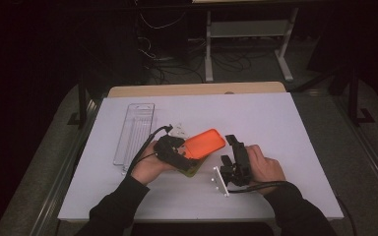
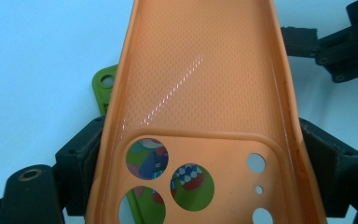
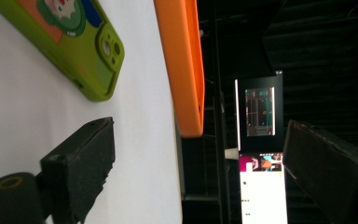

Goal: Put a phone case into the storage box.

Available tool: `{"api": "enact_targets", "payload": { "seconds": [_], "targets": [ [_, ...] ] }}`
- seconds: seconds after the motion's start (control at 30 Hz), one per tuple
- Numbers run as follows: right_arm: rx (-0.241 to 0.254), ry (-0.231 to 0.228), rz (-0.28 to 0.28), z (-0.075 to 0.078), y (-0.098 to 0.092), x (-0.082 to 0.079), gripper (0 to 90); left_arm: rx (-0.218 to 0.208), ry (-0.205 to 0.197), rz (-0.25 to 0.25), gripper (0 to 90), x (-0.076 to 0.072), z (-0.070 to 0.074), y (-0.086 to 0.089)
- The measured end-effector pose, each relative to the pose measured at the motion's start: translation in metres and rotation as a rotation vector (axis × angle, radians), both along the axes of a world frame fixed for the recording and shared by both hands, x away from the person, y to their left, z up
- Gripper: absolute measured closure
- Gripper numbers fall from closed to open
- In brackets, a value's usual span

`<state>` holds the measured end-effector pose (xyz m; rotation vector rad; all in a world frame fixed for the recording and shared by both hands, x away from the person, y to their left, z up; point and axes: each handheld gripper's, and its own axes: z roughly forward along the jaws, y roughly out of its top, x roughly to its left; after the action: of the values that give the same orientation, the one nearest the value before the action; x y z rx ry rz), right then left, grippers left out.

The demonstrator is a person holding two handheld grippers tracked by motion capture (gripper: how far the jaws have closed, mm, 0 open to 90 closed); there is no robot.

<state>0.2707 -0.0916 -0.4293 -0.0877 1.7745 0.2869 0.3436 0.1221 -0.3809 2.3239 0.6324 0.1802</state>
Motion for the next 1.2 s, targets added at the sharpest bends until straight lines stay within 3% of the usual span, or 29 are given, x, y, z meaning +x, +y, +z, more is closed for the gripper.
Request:
{"api": "enact_targets", "payload": {
  "seconds": [0.13,0.47,0.77,0.8,0.87,0.93,1.2],
  "targets": [
    [-0.011,-0.031,0.031,0.001,0.007,0.000,13.1,-0.009,0.003,0.000,15.8,0.000,0.000,0.000],
    [-0.009,-0.035,0.060,0.001,0.023,0.006,29.6,-0.013,0.003,-0.002,15.8,0.000,0.000,0.000],
    [-0.026,-0.036,0.091,-0.002,0.025,0.006,47.3,0.000,0.002,-0.017,15.8,0.000,0.000,0.000],
    [-0.030,-0.039,0.093,-0.002,0.025,0.006,48.9,-0.017,0.003,-0.007,15.8,-0.001,-0.001,-0.001],
    [-0.040,-0.045,0.094,-0.003,0.025,0.006,51.0,0.006,-0.001,-0.024,15.8,-0.001,0.000,-0.001],
    [-0.044,-0.048,0.095,-0.004,0.026,0.005,53.6,-0.022,0.007,-0.006,15.8,-0.003,-0.001,-0.003],
    [-0.073,-0.066,0.120,-0.009,0.027,0.002,63.3,0.001,0.011,-0.026,15.8,-0.002,-0.001,-0.002]
  ]
}}
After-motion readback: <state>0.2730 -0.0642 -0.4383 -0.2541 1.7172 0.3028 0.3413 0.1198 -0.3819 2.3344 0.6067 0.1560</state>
